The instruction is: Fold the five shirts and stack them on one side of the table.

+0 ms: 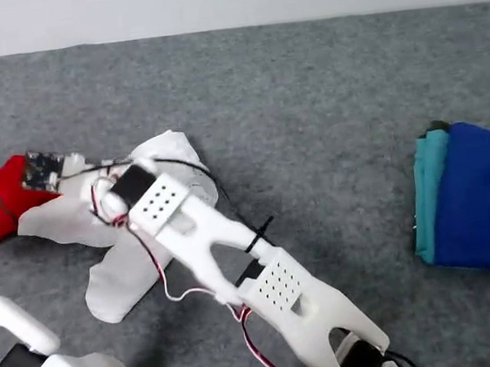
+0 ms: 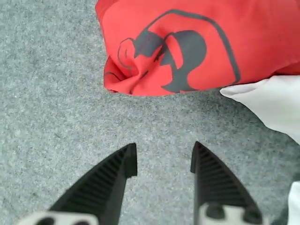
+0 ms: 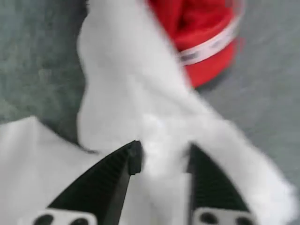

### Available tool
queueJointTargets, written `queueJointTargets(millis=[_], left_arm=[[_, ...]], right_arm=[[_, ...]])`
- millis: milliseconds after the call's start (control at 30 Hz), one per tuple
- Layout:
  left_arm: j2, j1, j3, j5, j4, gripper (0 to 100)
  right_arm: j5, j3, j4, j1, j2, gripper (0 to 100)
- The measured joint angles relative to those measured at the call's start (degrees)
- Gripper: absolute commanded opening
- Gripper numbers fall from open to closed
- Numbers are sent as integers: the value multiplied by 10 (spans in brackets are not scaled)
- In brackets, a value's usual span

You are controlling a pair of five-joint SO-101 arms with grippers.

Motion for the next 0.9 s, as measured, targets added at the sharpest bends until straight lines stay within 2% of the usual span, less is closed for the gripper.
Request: queueJointTargets(millis=[100, 367, 567, 900], left_arm=[[0, 0, 0, 0, 0, 195], [0, 10, 0, 0, 0, 195], [0, 41, 0, 0, 7, 195], [-2, 139, -38, 0, 98, 195]], right_arm=[[43, -59, 39, 17, 0, 12], [84, -245, 189, 71, -3, 11], [94, -251, 263, 113, -63, 11], [94, -229, 264, 222, -251, 10]])
